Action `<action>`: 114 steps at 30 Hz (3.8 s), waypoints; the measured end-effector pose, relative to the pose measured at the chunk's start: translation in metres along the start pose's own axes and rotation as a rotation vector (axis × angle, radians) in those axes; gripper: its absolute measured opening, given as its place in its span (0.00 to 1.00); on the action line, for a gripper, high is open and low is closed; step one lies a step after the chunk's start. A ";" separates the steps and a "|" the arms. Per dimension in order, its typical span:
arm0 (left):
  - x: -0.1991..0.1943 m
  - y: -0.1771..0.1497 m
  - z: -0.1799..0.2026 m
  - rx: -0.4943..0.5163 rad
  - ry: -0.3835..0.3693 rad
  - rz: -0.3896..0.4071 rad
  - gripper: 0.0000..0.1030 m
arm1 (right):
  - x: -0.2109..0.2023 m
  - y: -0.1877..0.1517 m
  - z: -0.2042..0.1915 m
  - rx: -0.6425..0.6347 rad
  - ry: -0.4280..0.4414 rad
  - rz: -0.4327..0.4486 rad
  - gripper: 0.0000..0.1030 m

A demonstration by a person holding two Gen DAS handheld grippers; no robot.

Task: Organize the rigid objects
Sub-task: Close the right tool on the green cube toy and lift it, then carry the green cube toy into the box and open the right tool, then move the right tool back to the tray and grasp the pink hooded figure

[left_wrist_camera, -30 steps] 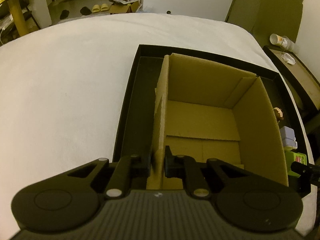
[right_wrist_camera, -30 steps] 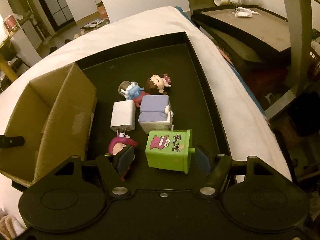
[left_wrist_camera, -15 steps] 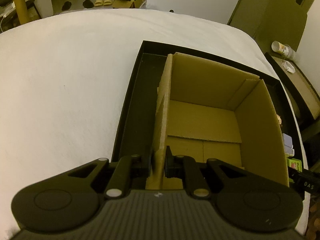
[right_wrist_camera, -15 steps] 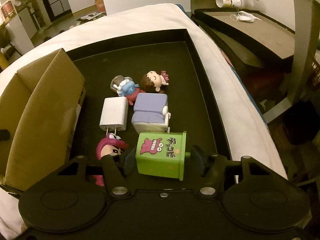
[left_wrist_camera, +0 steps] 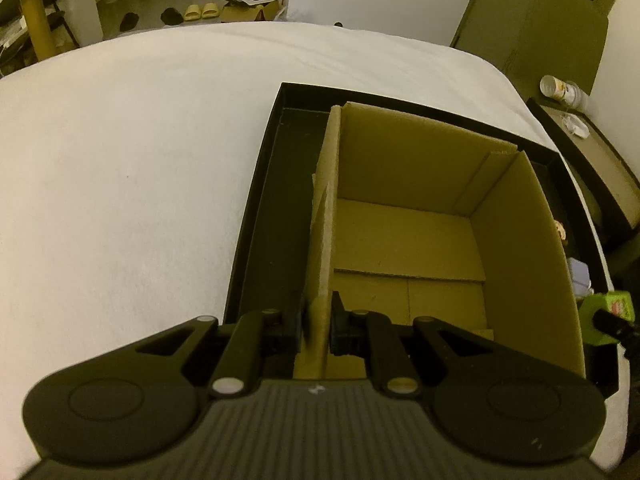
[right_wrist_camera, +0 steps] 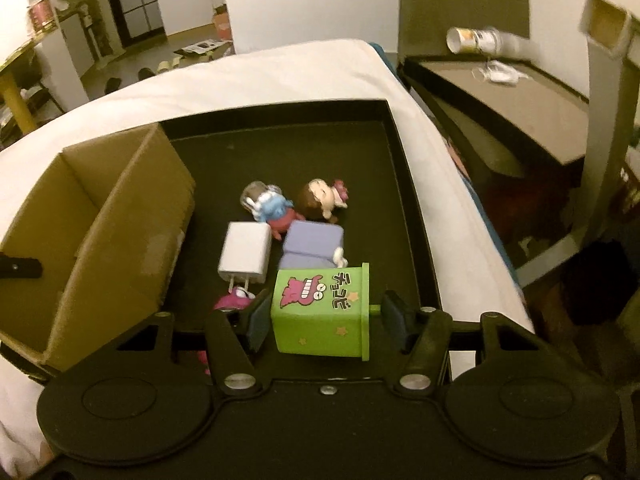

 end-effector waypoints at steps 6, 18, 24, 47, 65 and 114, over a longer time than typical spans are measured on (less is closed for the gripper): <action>0.000 0.000 0.001 0.000 0.001 0.003 0.11 | -0.014 0.009 -0.018 -0.065 0.014 0.032 0.55; -0.001 -0.001 0.004 0.027 0.021 0.019 0.10 | -0.046 0.040 -0.058 -0.160 0.092 0.113 0.55; -0.001 -0.004 0.005 0.026 0.020 0.023 0.11 | -0.055 0.047 -0.083 -0.241 0.098 0.147 0.55; -0.003 -0.005 -0.004 0.018 -0.008 0.035 0.11 | -0.036 0.040 -0.154 -0.428 0.192 0.101 0.55; -0.004 -0.005 -0.006 0.007 -0.014 0.039 0.11 | -0.004 0.053 -0.147 -0.321 0.298 -0.033 0.55; -0.009 -0.007 -0.009 -0.012 0.022 0.048 0.12 | -0.034 0.051 -0.057 -0.114 0.237 0.002 0.59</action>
Point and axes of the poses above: each gripper's, at about its wrist camera, not at the fingertips, and x roughly the way its jaws point, z to its right, y to its top, the point moved 3 cm from there along x, roughly the way its jaws point, and after that the axes turned 9 degrees about -z, right-handed, at the moved point
